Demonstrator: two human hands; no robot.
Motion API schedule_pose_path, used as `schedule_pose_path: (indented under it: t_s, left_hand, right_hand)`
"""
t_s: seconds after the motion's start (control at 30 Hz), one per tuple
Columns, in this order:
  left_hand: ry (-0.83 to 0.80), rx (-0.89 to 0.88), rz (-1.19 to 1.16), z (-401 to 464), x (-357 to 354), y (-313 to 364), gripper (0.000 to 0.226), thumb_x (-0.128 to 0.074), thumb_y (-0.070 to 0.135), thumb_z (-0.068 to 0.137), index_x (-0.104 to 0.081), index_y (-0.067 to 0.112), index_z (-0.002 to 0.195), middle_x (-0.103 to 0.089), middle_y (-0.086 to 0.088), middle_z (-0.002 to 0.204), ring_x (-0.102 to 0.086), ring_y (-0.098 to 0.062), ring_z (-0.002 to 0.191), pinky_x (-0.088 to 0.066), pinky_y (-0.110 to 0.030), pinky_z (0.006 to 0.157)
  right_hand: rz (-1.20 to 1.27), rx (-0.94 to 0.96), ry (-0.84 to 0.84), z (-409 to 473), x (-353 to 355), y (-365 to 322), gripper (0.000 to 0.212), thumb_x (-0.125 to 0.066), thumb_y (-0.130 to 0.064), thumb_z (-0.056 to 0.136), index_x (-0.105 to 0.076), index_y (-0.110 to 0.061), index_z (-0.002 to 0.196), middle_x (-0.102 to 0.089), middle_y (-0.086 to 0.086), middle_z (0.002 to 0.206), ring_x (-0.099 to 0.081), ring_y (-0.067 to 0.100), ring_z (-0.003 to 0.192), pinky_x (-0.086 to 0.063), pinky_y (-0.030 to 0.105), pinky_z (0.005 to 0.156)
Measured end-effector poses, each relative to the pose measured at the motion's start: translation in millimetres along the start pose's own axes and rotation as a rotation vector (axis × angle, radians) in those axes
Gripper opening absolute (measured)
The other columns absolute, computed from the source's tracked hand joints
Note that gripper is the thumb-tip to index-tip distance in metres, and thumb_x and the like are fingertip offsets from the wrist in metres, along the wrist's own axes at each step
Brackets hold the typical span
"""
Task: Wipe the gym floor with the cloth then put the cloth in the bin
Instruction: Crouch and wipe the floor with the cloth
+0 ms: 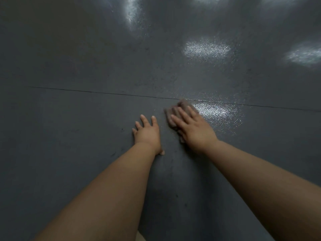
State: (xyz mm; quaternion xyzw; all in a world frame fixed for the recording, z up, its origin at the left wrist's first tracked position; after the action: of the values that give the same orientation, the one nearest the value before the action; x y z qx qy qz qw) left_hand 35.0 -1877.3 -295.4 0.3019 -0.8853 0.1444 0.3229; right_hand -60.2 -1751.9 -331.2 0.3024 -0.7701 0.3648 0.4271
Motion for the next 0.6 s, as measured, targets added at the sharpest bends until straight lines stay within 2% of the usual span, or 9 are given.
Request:
schedule_pose_path:
  t_s: [0.07, 0.17, 0.27, 0.37, 0.5, 0.6]
  left_hand:
    - [-0.004, -0.018, -0.017, -0.9, 0.5, -3.0, 0.128, -0.081, 0.041, 0.07, 0.014, 0.013, 0.15, 0.019, -0.024, 0.154, 0.003, -0.045, 0.143, -0.01, -0.05, 0.115]
    - [-0.017, -0.057, -0.058, -4.2, -0.1, -11.7, 0.124, -0.081, 0.037, 0.072, 0.014, 0.019, 0.15, 0.023, -0.017, 0.155, 0.008, -0.039, 0.144, -0.008, -0.05, 0.116]
    - [-0.021, -0.108, -0.045, -10.7, -0.5, -26.8, 0.118, -0.08, 0.031, 0.074, 0.009, 0.024, 0.151, 0.021, -0.008, 0.157, 0.01, -0.029, 0.146, -0.004, -0.048, 0.116]
    - [0.03, -0.108, -0.03, -18.5, -4.0, -43.5, 0.108, -0.075, 0.025, 0.08, 0.006, 0.021, 0.152, 0.015, -0.005, 0.158, 0.008, -0.026, 0.146, -0.003, -0.044, 0.117]
    - [0.05, -0.053, -0.058, -18.9, -6.2, -58.5, 0.1, -0.068, 0.019, 0.085, 0.005, 0.019, 0.152, 0.015, -0.005, 0.158, 0.008, -0.026, 0.146, -0.004, -0.043, 0.119]
    - [0.054, -0.001, -0.086, -16.7, -5.7, -62.6, 0.099, -0.068, 0.017, 0.086, 0.005, 0.019, 0.152, 0.016, -0.006, 0.158, 0.008, -0.026, 0.146, -0.006, -0.044, 0.119]
  right_hand:
    - [-0.009, -0.23, 0.042, -6.2, 3.7, 19.1, 0.057, -0.022, -0.047, 0.098, -0.009, -0.031, 0.151, 0.003, 0.003, 0.16, 0.01, 0.029, 0.146, -0.001, 0.041, 0.119]
    - [0.107, -0.584, 0.087, -15.7, 12.2, 28.6, 0.059, -0.028, -0.045, 0.1, -0.003, -0.03, 0.152, 0.008, 0.004, 0.16, 0.012, 0.033, 0.145, -0.001, 0.044, 0.117]
    - [0.205, -0.692, 0.046, -5.9, 15.5, 14.0, 0.064, -0.028, -0.042, 0.101, 0.005, -0.023, 0.152, 0.015, 0.009, 0.158, 0.017, 0.038, 0.143, 0.0, 0.05, 0.115]
    - [0.168, -0.563, -0.038, -0.2, 11.7, -14.3, 0.066, -0.029, -0.04, 0.101, 0.01, -0.02, 0.151, 0.02, 0.012, 0.156, 0.02, 0.041, 0.141, 0.0, 0.052, 0.116]
    - [0.049, -0.228, -0.134, -9.5, -5.7, -51.7, 0.062, -0.028, -0.037, 0.102, 0.009, -0.026, 0.151, 0.02, 0.005, 0.157, 0.022, 0.039, 0.141, 0.003, 0.051, 0.115]
    - [-0.027, 0.036, -0.151, -12.0, -17.1, -51.7, 0.062, -0.032, -0.031, 0.101, 0.004, -0.028, 0.151, 0.017, 0.004, 0.157, 0.019, 0.035, 0.143, 0.007, 0.047, 0.117]
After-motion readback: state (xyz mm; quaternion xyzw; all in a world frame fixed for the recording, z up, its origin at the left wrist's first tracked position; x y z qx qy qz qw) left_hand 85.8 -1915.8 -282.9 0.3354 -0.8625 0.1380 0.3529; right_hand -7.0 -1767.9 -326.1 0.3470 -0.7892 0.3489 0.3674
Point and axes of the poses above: each hand's wrist, its own z-axis towards the middle knuckle, its own x-axis out of the back of the hand, y = z × x, the point moved 1 cm from there along z, towards the middle knuckle
